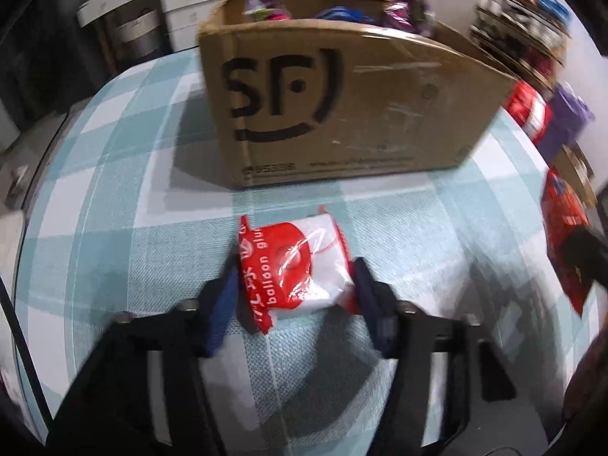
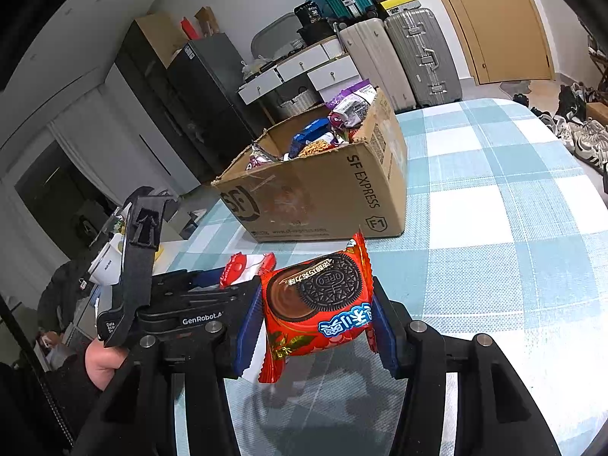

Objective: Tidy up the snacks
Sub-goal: 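Hold the Oreo pack in the right gripper while the left gripper grasps the balloon-gum pack, then lift both packs and carry them over the cardboard box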

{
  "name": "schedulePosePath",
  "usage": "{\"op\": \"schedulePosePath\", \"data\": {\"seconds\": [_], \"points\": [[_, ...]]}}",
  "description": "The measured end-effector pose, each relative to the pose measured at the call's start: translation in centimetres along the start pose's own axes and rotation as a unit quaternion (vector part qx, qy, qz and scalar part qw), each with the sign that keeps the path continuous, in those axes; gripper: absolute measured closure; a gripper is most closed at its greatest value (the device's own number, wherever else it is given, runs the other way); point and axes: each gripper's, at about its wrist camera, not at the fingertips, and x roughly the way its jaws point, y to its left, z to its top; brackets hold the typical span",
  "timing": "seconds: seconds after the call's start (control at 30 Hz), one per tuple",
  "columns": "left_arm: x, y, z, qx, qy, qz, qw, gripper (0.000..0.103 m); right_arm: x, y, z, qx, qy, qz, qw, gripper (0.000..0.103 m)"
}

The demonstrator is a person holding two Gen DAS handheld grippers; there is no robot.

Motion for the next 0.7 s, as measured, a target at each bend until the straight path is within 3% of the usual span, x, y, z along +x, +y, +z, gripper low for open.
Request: {"op": "schedulePosePath", "data": {"seconds": [0.1, 0.7], "points": [[-0.5, -0.2, -0.3, 0.018, 0.003, -0.010, 0.9998, 0.056, -0.1, 0.5, 0.0, -0.001, 0.000, 0.000, 1.000, 0.051], [-7.1, 1.2, -2.4, -0.008, -0.042, -0.051, 0.9978, 0.056, -1.2, 4.2, -0.4, -0.023, 0.001, -0.002, 1.000, 0.051]]}}
